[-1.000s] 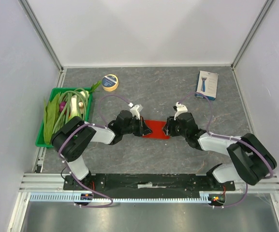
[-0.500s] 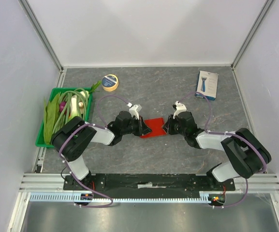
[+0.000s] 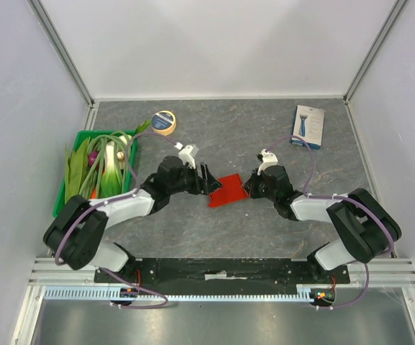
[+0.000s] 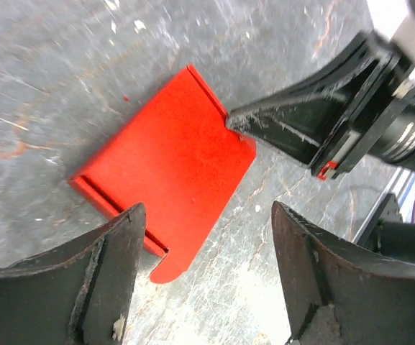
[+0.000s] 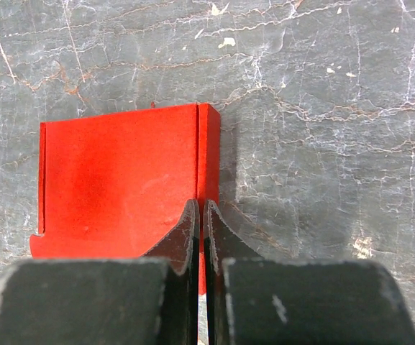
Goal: Fold the paper box
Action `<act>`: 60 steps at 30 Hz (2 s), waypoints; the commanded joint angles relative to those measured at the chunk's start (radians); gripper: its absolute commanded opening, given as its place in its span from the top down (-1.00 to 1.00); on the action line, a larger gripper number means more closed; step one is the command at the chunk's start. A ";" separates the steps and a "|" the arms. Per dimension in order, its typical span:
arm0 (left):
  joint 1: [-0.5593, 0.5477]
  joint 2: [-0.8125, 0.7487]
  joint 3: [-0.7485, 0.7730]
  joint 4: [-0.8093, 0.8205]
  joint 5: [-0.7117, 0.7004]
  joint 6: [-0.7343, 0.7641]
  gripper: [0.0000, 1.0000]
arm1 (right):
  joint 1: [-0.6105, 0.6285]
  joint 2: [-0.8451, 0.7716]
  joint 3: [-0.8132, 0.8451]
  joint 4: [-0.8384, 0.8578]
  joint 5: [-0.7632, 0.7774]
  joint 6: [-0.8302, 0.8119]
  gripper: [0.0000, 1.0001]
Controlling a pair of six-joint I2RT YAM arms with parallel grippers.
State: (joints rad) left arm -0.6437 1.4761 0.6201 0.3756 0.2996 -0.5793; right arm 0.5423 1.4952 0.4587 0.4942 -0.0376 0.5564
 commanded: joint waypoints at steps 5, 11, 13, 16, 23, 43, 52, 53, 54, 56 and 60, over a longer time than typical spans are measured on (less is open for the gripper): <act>0.119 -0.086 -0.069 -0.081 -0.040 -0.114 -0.61 | 0.004 0.057 -0.014 -0.123 0.027 -0.021 1.00; 0.122 0.021 -0.134 0.125 0.033 -0.255 -0.72 | 0.004 0.053 -0.023 -0.134 0.056 -0.013 1.00; 0.121 0.045 -0.154 0.175 0.032 -0.292 -0.78 | 0.004 0.051 -0.029 -0.134 0.064 -0.007 1.00; 0.115 0.108 -0.143 0.187 0.009 -0.361 -0.81 | 0.002 0.050 -0.034 -0.135 0.071 -0.006 1.00; 0.059 0.168 -0.123 0.135 -0.109 -0.508 -0.76 | -0.001 0.057 -0.031 -0.149 0.099 0.003 1.00; -0.010 0.224 -0.138 0.272 -0.194 -0.518 -0.15 | -0.027 0.063 -0.031 -0.144 0.073 0.004 1.00; -0.004 0.115 -0.168 0.255 -0.137 -0.521 0.39 | 0.014 -0.078 -0.006 -0.225 0.056 -0.050 0.87; 0.001 0.099 -0.161 0.238 -0.126 -0.521 0.41 | 0.022 -0.101 0.009 -0.256 0.061 -0.058 0.76; 0.003 0.084 -0.157 0.220 -0.117 -0.515 0.42 | 0.045 -0.145 0.052 -0.291 0.070 -0.067 0.71; 0.016 0.035 -0.131 0.125 -0.090 -0.505 0.43 | 0.073 -0.194 0.102 -0.412 0.103 -0.113 0.51; 0.070 -0.049 -0.088 -0.039 0.012 -0.496 0.57 | 0.229 -0.341 0.254 -0.626 0.255 -0.255 -0.11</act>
State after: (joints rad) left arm -0.6216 1.5143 0.4702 0.5003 0.2096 -1.0954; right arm 0.6533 1.2900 0.5606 0.0956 0.0685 0.4706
